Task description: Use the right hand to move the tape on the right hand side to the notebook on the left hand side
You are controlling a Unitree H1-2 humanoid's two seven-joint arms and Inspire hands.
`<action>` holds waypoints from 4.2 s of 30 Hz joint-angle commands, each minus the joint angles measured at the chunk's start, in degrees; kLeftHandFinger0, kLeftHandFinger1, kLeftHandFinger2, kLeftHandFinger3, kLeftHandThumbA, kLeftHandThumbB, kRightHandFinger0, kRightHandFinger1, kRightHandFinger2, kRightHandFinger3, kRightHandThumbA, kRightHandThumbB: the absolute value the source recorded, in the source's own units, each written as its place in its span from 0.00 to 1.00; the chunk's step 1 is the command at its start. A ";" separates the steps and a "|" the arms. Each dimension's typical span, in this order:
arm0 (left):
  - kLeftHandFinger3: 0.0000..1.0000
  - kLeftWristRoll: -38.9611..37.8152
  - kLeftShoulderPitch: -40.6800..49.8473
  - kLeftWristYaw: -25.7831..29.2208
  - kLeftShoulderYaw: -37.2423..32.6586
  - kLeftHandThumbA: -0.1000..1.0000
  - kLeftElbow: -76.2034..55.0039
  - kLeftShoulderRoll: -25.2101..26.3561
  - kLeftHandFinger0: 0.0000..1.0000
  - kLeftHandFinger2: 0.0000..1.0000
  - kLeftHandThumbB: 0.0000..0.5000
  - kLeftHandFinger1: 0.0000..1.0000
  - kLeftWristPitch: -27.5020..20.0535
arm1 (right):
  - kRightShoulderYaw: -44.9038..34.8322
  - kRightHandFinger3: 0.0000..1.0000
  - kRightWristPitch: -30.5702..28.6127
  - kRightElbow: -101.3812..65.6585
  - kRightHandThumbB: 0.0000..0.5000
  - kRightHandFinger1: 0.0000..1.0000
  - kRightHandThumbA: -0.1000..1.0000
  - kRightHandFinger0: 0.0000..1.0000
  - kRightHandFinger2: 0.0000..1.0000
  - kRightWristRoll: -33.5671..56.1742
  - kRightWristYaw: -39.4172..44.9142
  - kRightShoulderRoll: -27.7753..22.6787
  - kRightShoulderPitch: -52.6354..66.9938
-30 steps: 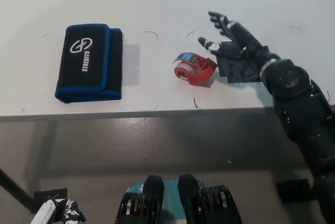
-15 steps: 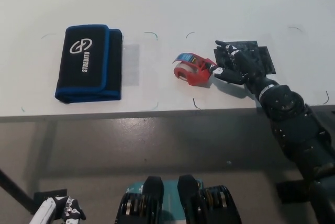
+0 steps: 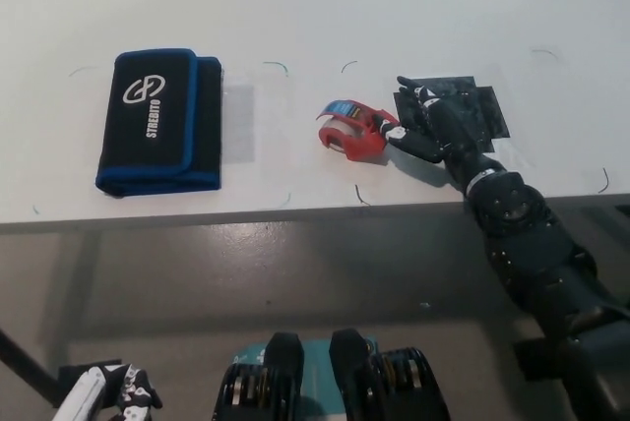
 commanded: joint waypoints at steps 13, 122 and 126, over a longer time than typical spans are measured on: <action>0.40 -0.55 -0.76 -0.74 0.38 0.37 -2.31 1.10 0.29 0.24 0.05 0.22 -0.35 | 4.46 1.00 -1.56 1.36 0.81 1.00 0.79 1.00 1.00 -2.02 -1.20 6.65 -0.79; 0.41 0.14 -0.89 -0.88 -0.08 0.37 -1.97 0.92 0.30 0.26 0.04 0.23 0.48 | 5.36 1.00 4.64 -48.00 0.77 1.00 0.77 1.00 1.00 -3.17 6.15 -10.95 16.87; 0.42 0.79 -1.26 -0.88 -0.62 0.39 -1.75 0.71 0.30 0.27 0.04 0.24 0.79 | 6.05 1.00 7.62 -62.46 0.85 1.00 0.77 1.00 1.00 -8.96 5.76 -14.56 25.75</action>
